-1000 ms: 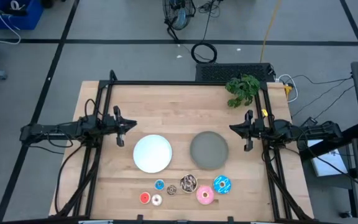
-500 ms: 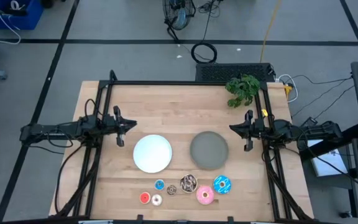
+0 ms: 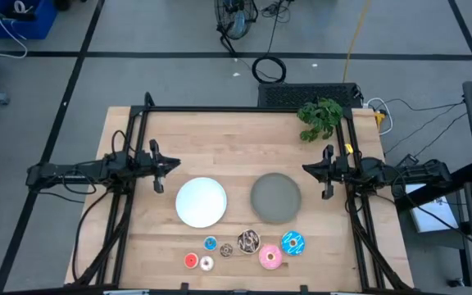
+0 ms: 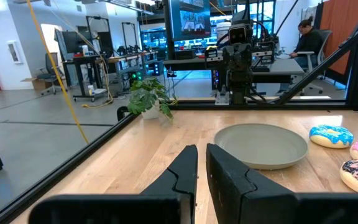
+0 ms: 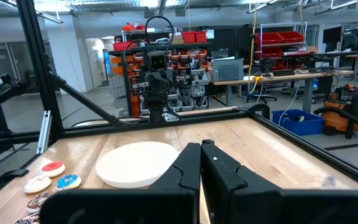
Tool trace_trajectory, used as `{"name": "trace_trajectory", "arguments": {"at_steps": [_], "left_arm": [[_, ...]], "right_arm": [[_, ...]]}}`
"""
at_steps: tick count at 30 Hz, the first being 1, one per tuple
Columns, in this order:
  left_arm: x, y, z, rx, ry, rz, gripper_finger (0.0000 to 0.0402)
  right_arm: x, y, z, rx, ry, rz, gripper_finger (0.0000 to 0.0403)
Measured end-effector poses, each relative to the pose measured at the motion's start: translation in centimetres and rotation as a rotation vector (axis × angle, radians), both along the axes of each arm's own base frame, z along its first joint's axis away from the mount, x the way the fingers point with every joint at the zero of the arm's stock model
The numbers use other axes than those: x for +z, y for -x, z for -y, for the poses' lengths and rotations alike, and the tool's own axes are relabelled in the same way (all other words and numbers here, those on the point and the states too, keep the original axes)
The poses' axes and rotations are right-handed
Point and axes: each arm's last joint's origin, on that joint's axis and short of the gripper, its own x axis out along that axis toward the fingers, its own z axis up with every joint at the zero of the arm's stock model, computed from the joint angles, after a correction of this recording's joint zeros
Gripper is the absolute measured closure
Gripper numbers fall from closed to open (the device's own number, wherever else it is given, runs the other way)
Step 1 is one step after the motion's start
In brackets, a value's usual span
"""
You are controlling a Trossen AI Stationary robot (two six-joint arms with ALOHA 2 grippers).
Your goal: Pick & Place donuts
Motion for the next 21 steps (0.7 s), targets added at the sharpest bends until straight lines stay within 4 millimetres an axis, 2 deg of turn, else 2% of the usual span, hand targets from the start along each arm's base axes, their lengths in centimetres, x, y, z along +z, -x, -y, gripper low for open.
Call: {"name": "trace_trajectory", "arguments": {"at_steps": [10, 14, 21], "left_arm": [[0.0, 0.0, 0.0, 0.0, 0.0, 0.002, 0.036], [0.7, 0.1, 0.0, -0.001, 0.002, 0.078, 0.036], [1.1, 0.1, 0.0, -0.013, 0.118, 0.138, 0.036]], "right_arm": [[0.0, 0.0, 0.0, 0.001, -0.006, 0.002, 0.0403], [0.1, 0.0, 0.0, 0.008, -0.074, 0.018, 0.0403], [0.1, 0.0, 0.0, 0.018, -0.123, 0.024, 0.0403]]}}
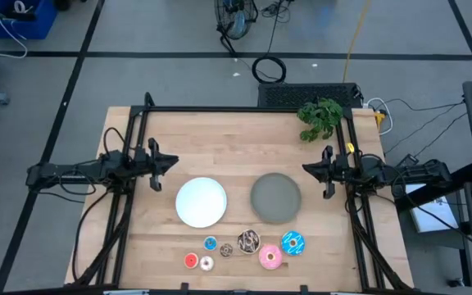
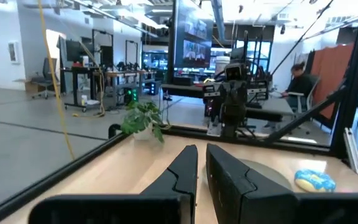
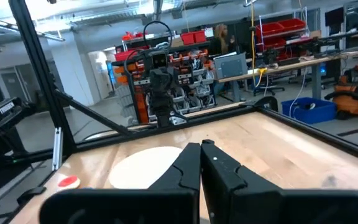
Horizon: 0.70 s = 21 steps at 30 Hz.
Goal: Pick & Place donuts
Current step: Put the large blue donut on the gray plate
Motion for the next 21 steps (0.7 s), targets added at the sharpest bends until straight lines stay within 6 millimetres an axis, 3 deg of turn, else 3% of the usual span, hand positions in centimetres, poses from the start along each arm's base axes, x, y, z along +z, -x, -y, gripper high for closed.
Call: {"name": "trace_trajectory", "arguments": {"at_steps": [10, 21], "left_arm": [[-0.62, -0.07, -0.04, 0.006, 0.045, -0.056, 0.036], [-0.94, -0.02, -0.3, 0.108, -0.029, -0.108, 0.036]], "right_arm": [[-0.18, -0.04, -0.19, 0.067, -0.014, -0.016, 0.0403], [-0.04, -0.08, -0.22, 0.054, 0.191, -0.023, 0.0403]]}}
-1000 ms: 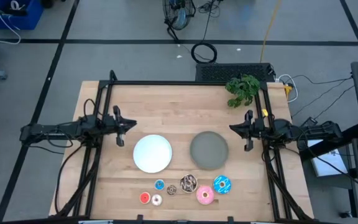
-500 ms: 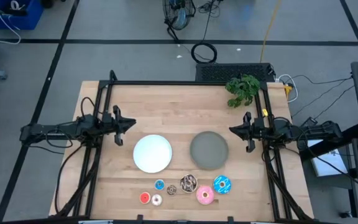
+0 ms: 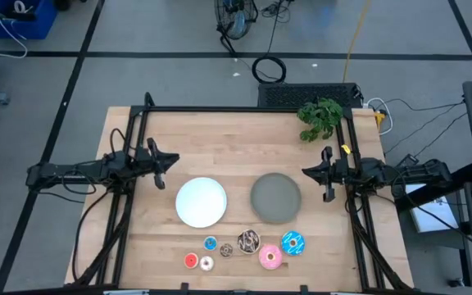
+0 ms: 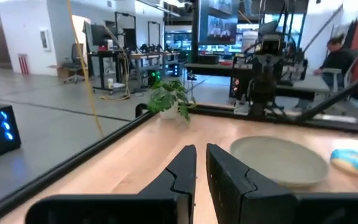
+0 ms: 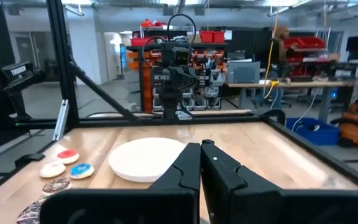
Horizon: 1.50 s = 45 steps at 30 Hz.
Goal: Pick & Place donuts
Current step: Put the large blue donut on the gray plate
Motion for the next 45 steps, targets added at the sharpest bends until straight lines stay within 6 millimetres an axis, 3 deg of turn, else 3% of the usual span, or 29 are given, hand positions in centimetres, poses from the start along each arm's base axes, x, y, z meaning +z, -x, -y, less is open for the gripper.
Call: {"name": "trace_trajectory", "arguments": {"at_steps": [22, 25, 30, 36, 45], "left_arm": [[0.3, 0.1, -0.2, 0.081, -0.125, -0.01, 0.036], [0.3, 0.1, -0.3, 0.105, -0.119, -0.009, 0.036], [0.3, 0.1, -0.3, 0.112, -0.088, 0.0, 0.036], [0.3, 0.1, -0.3, 0.102, -0.065, 0.006, 0.036], [0.3, 0.1, -0.2, 0.065, -0.063, 0.007, 0.036]], "right_arm": [[0.2, 0.0, 0.2, -0.045, -0.064, 0.012, 0.0403], [0.0, -0.1, 0.1, -0.034, -0.038, -0.052, 0.0403], [4.7, -0.5, -0.5, 0.024, -0.011, -0.026, 0.0403], [8.7, -3.2, -2.5, 0.084, 0.034, -0.145, 0.0403], [13.8, -8.9, -9.3, 0.07, 0.16, -0.512, 0.0403]]}}
